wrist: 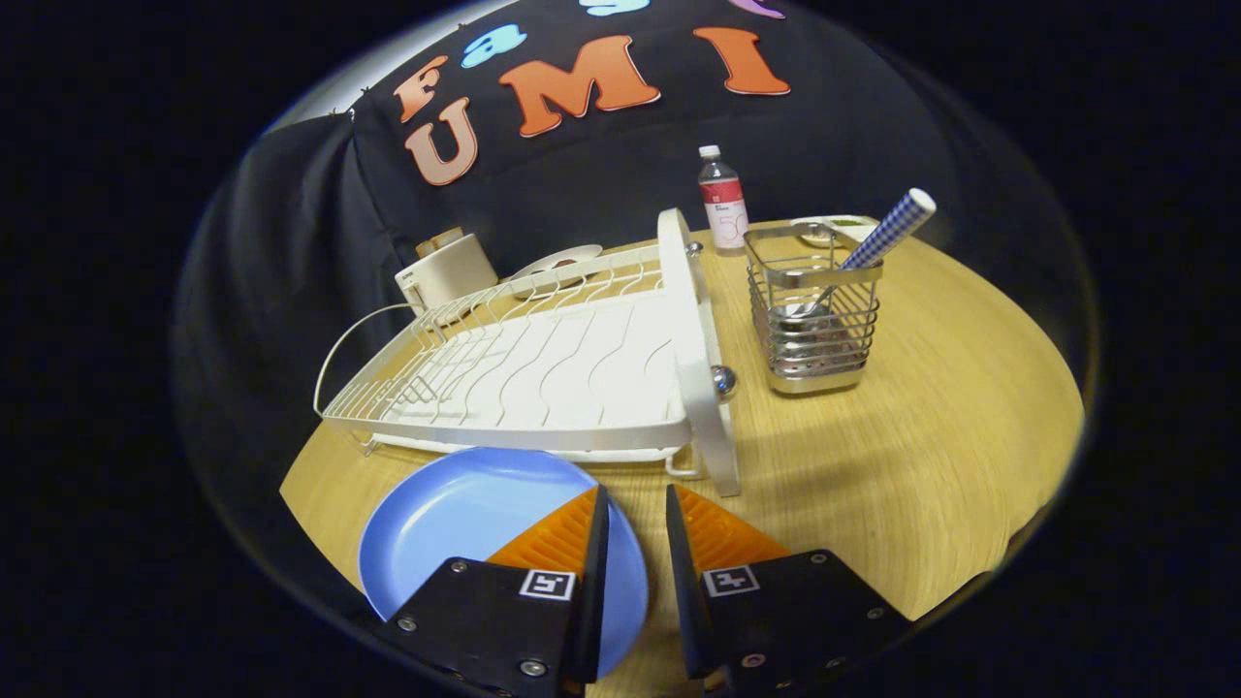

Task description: Take the plate from the dish rack, then take the spoon from the basket and place it into the plate.

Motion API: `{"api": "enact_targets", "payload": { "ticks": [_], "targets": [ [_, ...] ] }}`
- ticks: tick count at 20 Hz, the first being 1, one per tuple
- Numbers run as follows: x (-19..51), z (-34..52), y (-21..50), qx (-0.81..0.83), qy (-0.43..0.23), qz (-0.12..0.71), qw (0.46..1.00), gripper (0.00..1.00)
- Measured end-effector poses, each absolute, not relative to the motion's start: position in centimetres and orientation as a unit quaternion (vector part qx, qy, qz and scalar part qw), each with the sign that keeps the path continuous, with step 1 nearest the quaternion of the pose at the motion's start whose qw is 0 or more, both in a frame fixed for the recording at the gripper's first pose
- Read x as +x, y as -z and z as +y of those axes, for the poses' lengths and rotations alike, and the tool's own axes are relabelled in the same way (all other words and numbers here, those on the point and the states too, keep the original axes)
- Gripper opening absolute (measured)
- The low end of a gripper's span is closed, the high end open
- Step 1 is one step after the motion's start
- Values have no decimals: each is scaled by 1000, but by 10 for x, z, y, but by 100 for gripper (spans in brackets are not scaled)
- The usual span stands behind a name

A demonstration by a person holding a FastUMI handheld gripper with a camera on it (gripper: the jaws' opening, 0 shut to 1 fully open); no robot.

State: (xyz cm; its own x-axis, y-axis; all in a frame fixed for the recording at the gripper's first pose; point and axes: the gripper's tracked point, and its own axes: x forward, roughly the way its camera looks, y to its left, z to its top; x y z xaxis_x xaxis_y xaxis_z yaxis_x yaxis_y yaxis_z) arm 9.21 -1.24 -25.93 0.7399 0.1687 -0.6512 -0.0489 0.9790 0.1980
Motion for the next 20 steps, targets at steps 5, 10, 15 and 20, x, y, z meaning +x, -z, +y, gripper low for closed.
{"api": "enact_targets", "payload": {
  "ticks": [5,10,15,20],
  "targets": [
    [100,-44,234,69,-42,315,946,51],
    [115,-80,203,61,-17,277,959,68],
    [141,-118,177,58,28,233,970,69],
    [163,-135,179,46,62,208,975,59]
  ]
}}
